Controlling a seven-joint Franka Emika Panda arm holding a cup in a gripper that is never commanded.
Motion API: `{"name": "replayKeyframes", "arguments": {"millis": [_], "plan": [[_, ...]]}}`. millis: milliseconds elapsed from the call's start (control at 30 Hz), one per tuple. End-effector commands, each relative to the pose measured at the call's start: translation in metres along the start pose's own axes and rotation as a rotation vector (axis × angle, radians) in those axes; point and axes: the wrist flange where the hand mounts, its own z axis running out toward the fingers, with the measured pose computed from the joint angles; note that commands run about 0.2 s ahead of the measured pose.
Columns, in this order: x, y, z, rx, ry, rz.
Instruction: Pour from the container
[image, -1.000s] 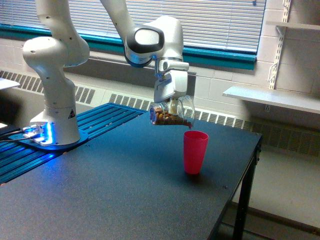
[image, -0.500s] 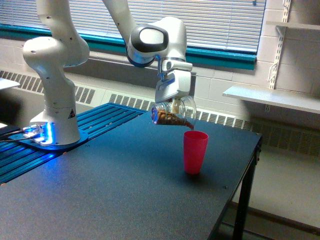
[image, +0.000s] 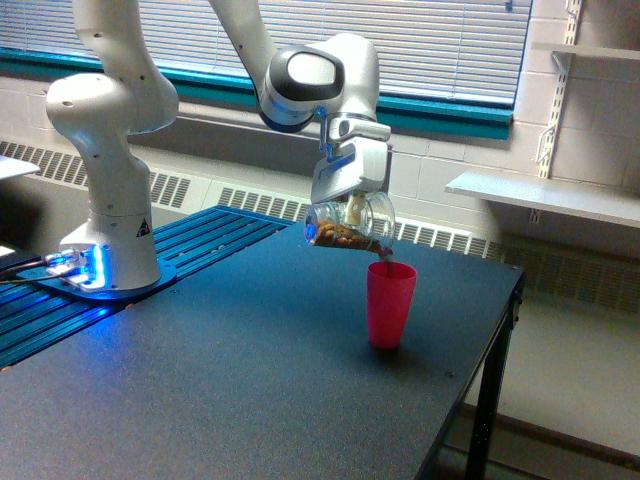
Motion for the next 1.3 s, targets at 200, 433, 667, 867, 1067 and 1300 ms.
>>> {"name": "replayKeyframes", "arguments": {"millis": [200, 433, 667, 867, 1067, 1300], "plan": [[0.005, -0.002, -0.008, -0.029, 0.003, -0.033], [0.006, -0.002, -0.012, -0.05, -0.01, -0.054], [0.007, -0.001, -0.014, -0.061, -0.022, -0.072], [0.009, 0.001, -0.018, -0.078, -0.032, -0.08], [0.011, 0.002, -0.022, -0.093, -0.045, -0.096], [0.013, 0.004, -0.026, -0.116, -0.059, -0.108]]}}
